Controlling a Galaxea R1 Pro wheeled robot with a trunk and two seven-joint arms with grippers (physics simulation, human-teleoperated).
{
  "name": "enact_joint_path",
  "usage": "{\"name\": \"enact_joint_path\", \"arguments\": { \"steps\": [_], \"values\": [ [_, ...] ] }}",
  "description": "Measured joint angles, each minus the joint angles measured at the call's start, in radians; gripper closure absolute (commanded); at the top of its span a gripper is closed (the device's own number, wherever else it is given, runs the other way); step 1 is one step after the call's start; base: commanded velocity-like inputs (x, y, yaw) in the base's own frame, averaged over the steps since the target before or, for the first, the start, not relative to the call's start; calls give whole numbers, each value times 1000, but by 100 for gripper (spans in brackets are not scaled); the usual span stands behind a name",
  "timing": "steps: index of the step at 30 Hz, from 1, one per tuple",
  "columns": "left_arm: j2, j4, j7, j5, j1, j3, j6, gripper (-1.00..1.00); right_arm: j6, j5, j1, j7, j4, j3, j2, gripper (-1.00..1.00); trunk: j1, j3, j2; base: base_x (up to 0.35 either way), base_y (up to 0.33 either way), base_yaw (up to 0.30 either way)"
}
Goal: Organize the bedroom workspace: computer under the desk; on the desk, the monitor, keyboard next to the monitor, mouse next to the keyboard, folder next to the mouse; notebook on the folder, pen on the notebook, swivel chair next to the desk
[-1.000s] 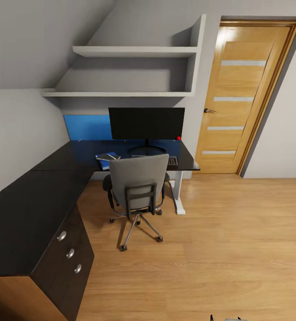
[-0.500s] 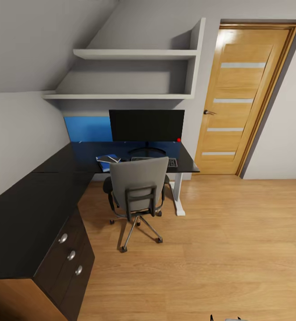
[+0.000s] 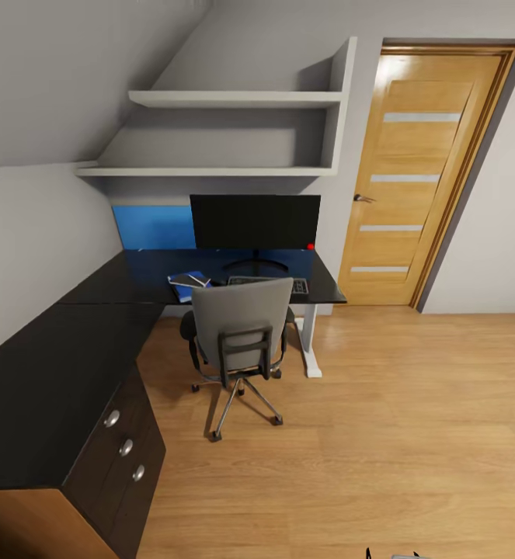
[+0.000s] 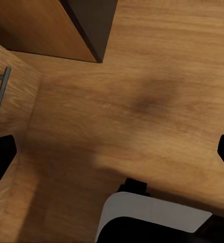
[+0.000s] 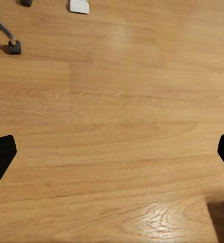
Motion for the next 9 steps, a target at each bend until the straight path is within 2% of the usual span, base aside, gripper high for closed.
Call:
{"name": "enact_joint_path", "arguments": {
  "steps": [9],
  "values": [
    [0,0,1,0,0,0,-1,-100,0,0,0,0,0,0,0,-100,-35,28,63,0,0,0]
  ]
}}
